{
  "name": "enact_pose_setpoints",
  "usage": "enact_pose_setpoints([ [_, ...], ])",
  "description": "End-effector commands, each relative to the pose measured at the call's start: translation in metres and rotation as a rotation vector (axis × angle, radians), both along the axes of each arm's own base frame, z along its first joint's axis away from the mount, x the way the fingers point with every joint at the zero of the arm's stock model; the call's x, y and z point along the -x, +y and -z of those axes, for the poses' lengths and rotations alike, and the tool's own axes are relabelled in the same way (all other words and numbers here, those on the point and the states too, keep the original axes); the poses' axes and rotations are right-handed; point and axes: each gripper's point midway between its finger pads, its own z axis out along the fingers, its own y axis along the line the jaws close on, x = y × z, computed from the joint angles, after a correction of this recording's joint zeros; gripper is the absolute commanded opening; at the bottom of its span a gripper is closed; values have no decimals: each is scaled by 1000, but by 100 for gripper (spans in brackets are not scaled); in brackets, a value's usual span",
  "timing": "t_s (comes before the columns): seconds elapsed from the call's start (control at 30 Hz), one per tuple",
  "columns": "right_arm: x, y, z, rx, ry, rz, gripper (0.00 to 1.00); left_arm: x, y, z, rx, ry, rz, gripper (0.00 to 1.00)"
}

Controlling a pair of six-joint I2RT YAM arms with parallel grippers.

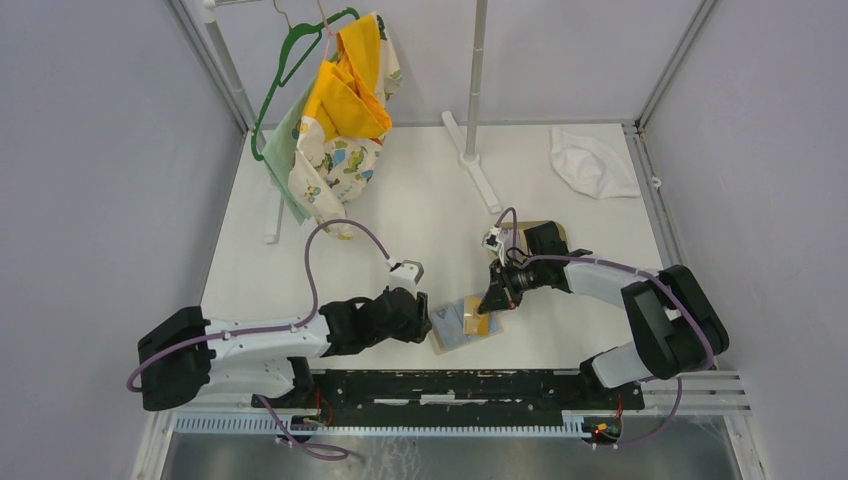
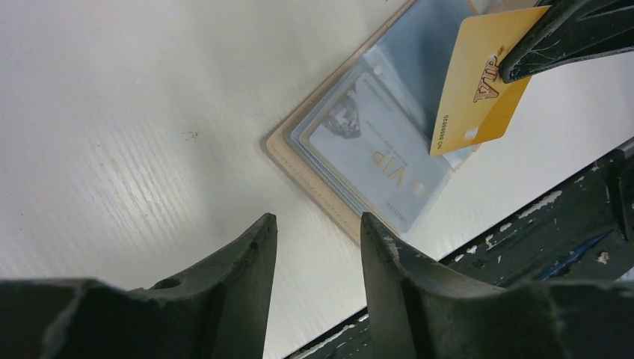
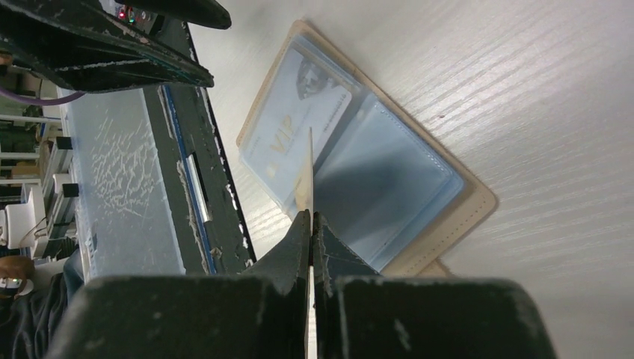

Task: Put the credit cards into the card holder
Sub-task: Insert the credit card into the card holder.

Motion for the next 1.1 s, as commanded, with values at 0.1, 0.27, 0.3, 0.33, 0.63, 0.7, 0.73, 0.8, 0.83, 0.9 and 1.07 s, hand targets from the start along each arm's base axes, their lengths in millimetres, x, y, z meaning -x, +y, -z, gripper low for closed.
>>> enact_pose_setpoints([
  [0.1, -19, 0, 1, 39, -46, 39, 0, -4, -16, -3, -66, -19, -38, 56],
  [0.27, -20, -1, 5, 51, -41, 46, 0, -6, -15, 15, -194, -5, -53, 60],
  [0.3, -19, -1, 5, 50, -38, 46, 0, -6, -15, 17, -214, -3, -56, 60],
  [0.33, -19, -1, 5, 48, -34, 46, 0, -5, -14, 19, -235, -3, -56, 60],
  [0.63, -14, 5, -5, -10, -13, 22, 0, -7, -13, 16, -241, -19, -78, 58],
  [0.7, -13, 6, -8, -26, -14, 16, 0, -5, -14, 11, -222, -20, -75, 58],
  [0.73, -12, 7, -10, -32, -13, 11, 0, -5, -15, 9, -209, -18, -71, 58],
  [0.8, -13, 8, -14, -44, -21, 6, 0, -3, -19, 3, -173, -13, -60, 58],
  [0.83, -13, 8, -16, -50, -26, 3, 0, -2, -21, 0, -155, -11, -57, 59],
  [0.9, -13, 8, -21, -62, -39, 2, 0, -1, -25, -5, -118, -8, -55, 63],
  [1.07, -16, 5, -17, -37, -56, 21, 0, 0, -27, -3, -110, -1, -59, 79],
])
